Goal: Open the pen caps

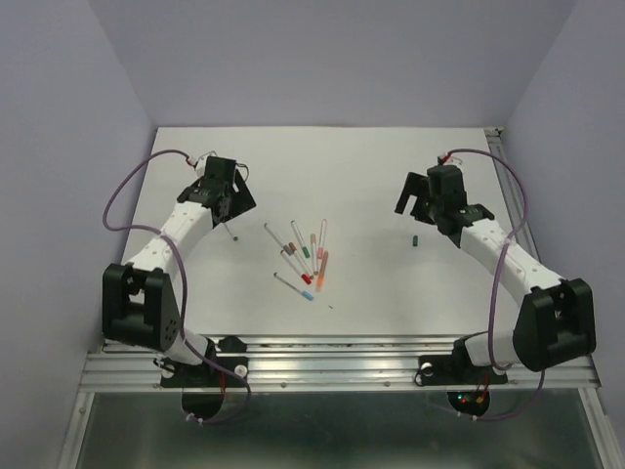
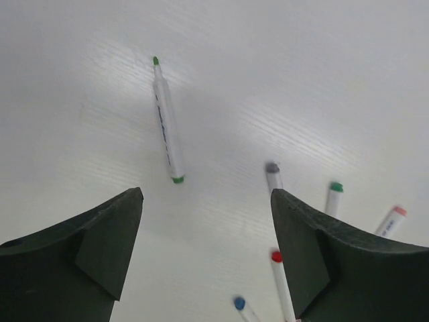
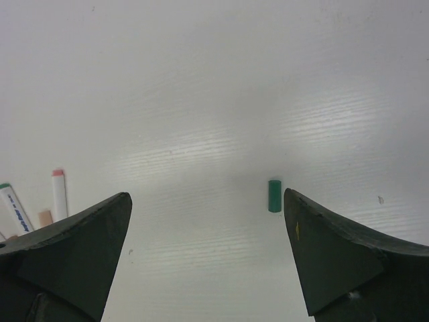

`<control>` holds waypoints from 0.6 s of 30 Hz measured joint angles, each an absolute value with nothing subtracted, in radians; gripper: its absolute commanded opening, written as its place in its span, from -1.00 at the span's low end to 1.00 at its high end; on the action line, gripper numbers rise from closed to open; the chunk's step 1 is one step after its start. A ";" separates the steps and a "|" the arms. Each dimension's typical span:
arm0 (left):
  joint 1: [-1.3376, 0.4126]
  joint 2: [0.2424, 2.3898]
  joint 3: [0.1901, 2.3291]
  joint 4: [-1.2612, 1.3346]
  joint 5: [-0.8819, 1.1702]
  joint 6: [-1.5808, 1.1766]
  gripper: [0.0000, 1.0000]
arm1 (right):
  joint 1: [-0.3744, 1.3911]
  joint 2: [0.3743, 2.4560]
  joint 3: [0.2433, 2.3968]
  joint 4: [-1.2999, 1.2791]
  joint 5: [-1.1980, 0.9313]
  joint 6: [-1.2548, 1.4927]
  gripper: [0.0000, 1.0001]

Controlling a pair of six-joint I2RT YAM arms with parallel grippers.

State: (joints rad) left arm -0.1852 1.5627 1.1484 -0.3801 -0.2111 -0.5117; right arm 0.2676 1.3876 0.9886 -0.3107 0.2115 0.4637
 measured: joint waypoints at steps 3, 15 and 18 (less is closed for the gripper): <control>-0.254 1.435 1.093 -0.425 -0.214 -0.587 0.96 | 0.268 1.332 0.967 -0.317 0.214 0.465 1.00; -0.627 1.324 0.871 -0.557 -0.154 -1.027 0.89 | 0.268 1.202 0.879 -0.386 0.266 0.476 1.00; -0.635 1.347 0.845 -0.563 -0.154 -1.120 0.76 | 0.268 1.197 0.877 -0.385 0.268 0.479 1.00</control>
